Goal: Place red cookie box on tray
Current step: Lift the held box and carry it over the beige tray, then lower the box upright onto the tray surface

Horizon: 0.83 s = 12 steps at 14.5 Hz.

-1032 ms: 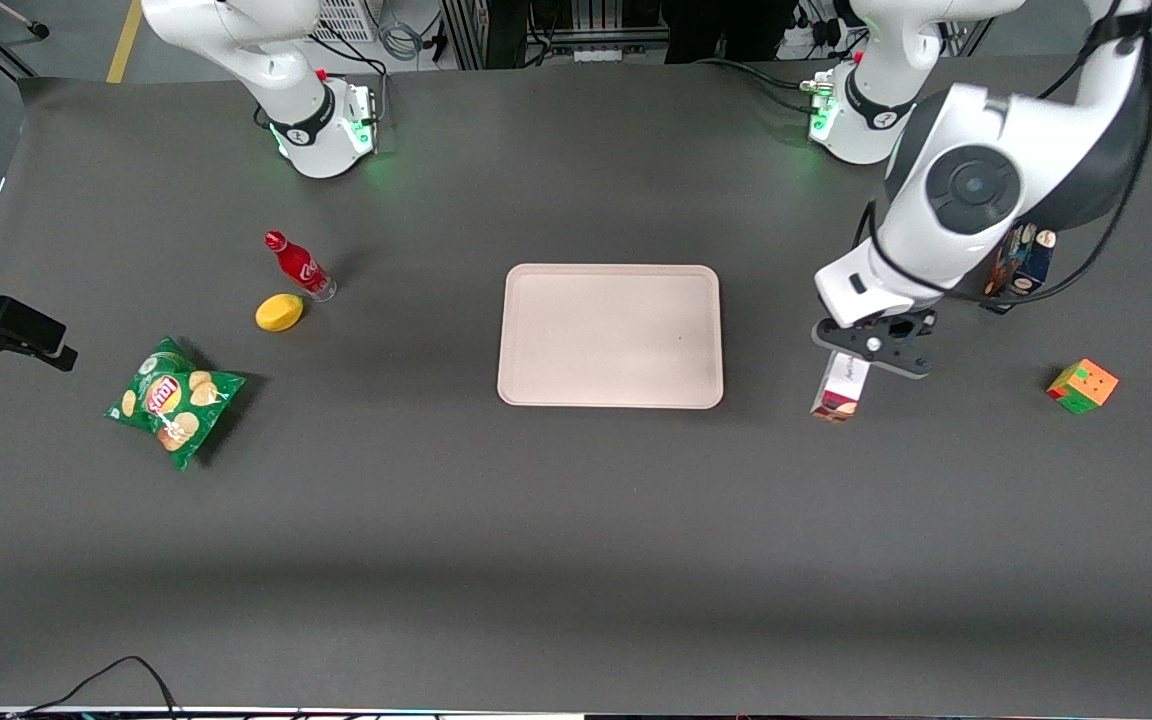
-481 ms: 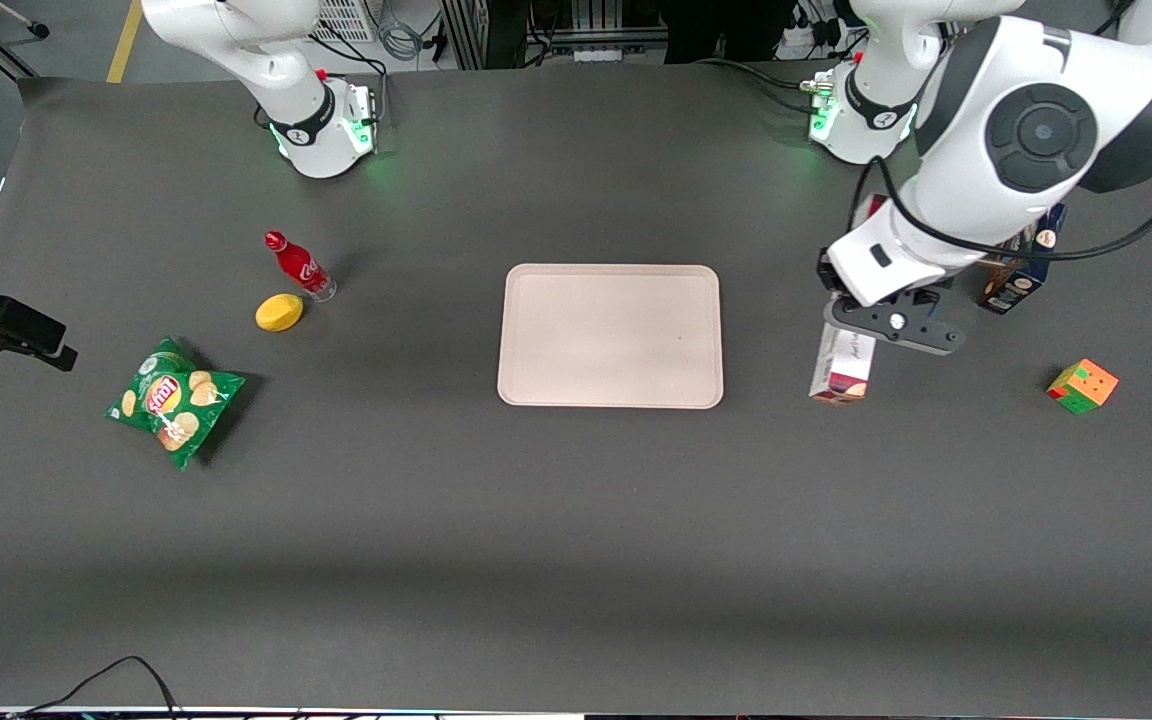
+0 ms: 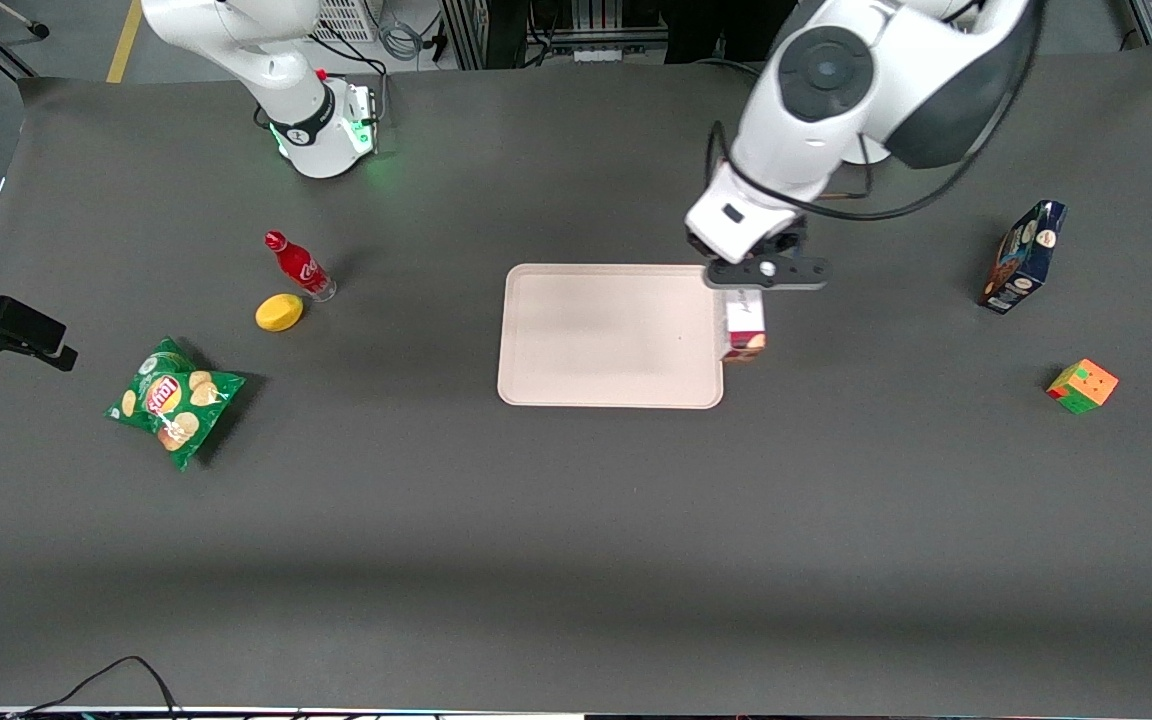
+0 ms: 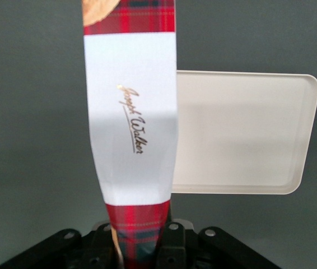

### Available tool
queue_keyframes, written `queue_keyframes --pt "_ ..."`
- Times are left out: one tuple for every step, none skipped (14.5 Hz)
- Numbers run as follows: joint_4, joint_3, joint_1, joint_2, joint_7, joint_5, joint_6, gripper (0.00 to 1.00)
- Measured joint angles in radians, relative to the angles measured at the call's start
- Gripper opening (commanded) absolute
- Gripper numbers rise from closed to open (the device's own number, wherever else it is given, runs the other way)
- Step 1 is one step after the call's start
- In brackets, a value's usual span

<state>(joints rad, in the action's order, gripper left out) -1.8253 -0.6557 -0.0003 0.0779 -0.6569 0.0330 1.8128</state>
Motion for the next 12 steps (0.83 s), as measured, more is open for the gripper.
queue_keyframes --pt "-0.032 -0.021 0.0 0.001 -0.02 0.0 0.043 0.09" --pt "-0.071 -0.039 -0.001 0.002 -0.032 0.0 0.089 0.09" --pt "-0.116 -0.054 -0.001 0.002 -0.039 0.0 0.145 0.09" --pt "-0.166 -0.066 -0.001 0.002 -0.042 0.0 0.21 0.09" --pt "-0.218 -0.076 -0.001 0.002 -0.045 0.0 0.277 0.09" --pt "-0.264 -0.083 -0.001 0.002 -0.049 0.0 0.339 0.09" --pt "-0.308 -0.09 -0.001 0.002 -0.06 0.0 0.4 0.09" --pt "-0.352 -0.101 -0.001 0.003 -0.078 -0.001 0.462 0.1" --pt "-0.394 -0.112 -0.001 0.003 -0.092 -0.001 0.523 0.1" --pt "-0.43 -0.12 -0.001 0.004 -0.1 -0.001 0.573 0.1" --pt "-0.459 -0.124 -0.001 0.007 -0.105 -0.001 0.61 0.1" --pt "-0.48 -0.127 -0.002 0.012 -0.108 -0.001 0.636 0.1"
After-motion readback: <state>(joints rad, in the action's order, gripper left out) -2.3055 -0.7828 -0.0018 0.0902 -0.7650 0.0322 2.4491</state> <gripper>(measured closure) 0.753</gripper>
